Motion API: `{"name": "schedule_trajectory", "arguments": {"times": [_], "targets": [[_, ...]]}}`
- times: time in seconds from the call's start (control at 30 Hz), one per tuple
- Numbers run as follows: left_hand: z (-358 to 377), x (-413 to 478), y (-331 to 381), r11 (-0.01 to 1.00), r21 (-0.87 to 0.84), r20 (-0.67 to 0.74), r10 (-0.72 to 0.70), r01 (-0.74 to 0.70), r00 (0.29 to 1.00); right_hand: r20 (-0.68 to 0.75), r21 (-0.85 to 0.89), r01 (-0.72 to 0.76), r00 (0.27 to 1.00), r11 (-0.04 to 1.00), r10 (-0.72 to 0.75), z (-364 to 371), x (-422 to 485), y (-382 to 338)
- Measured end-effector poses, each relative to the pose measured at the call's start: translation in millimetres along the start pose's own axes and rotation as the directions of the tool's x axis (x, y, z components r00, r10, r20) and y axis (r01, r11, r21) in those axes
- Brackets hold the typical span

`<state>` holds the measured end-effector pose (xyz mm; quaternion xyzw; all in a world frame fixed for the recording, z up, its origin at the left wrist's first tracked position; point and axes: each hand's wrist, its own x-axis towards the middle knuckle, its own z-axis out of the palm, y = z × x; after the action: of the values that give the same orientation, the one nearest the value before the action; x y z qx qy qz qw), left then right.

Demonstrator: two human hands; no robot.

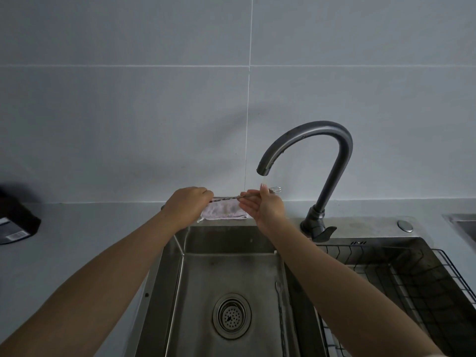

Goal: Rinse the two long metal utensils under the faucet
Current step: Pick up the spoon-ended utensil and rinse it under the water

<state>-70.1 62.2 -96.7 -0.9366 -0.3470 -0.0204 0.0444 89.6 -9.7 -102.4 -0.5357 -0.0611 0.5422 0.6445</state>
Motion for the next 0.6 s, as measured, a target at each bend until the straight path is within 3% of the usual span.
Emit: {"name": "schedule_trajectory", "arguments": {"times": [0.37,0.6], "targets": [[-1.0,10.9,19.5,0.998,0.055,0.035,-0.004,0.002,0.999,-0.006,0.171,0.037,0.999,0.985,-0.037,-9.8,-4.8,-3.9],[-9.6,20.0,29.8,0.987,0.163,0.031,0.002,-0.007,1.000,-0.039,0.067,-0.009,0.999,0.998,0.011,-8.0,-3.4,-3.1]]}}
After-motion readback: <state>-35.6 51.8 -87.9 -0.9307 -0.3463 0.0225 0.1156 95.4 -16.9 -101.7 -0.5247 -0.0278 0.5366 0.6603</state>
